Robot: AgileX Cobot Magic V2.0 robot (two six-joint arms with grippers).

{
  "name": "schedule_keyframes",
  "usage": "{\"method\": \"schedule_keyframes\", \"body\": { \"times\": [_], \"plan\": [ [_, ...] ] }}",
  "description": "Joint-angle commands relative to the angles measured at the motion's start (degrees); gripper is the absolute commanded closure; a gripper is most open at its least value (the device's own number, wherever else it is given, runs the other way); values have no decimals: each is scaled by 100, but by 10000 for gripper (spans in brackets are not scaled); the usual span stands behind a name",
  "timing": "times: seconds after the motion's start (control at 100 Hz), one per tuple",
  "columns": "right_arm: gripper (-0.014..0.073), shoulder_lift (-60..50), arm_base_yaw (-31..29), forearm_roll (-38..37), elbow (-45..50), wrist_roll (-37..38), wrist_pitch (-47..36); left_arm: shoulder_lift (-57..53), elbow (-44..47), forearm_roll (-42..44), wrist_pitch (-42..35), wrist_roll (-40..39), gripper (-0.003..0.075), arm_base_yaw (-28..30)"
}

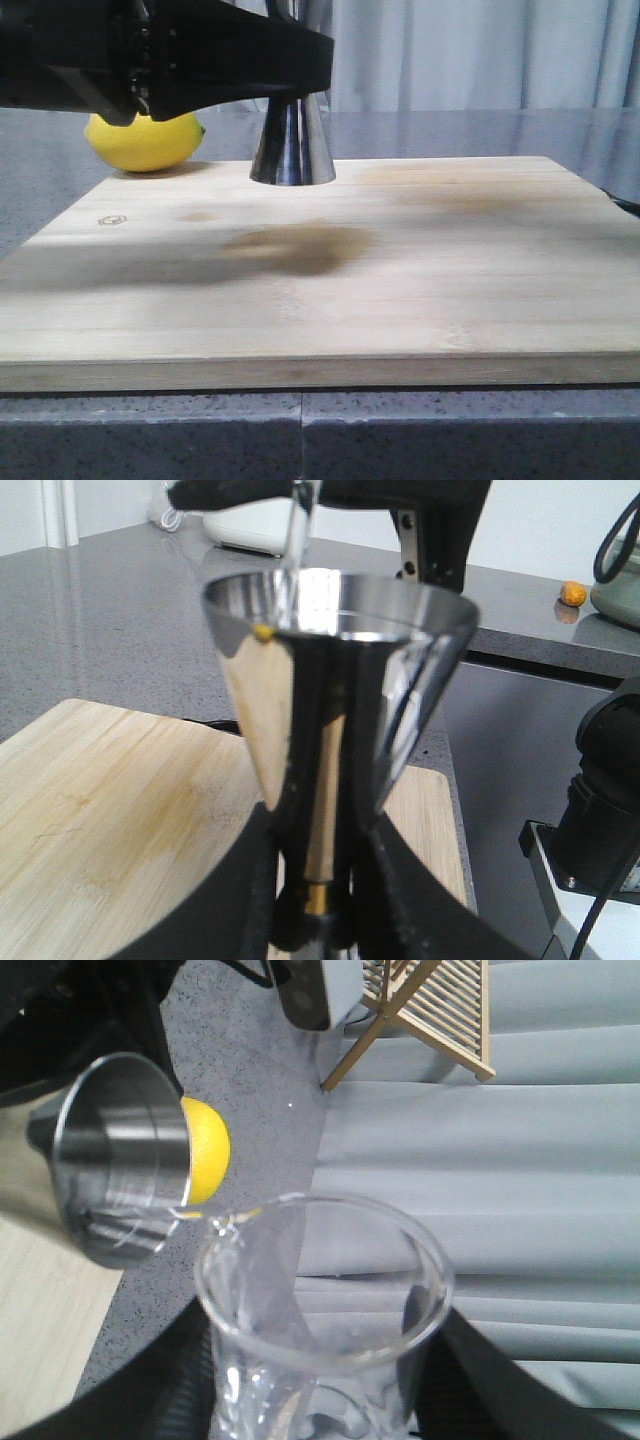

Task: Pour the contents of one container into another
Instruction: 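Hold the beaker tilted over the jigger cup with the right gripper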

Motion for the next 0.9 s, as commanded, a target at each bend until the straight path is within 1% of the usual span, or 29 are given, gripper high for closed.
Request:
{"method": "schedule_keyframes", "body": {
  "times": [0.0,0.89],
  "plan": [
    [429,-126,5,-48,-214,-83,138,-237,-161,-241,-1047,-41,739,10],
    [429,-126,5,-48,-214,-290,95,-237,-161,-230,-1047,-41,739,10]
  ]
}}
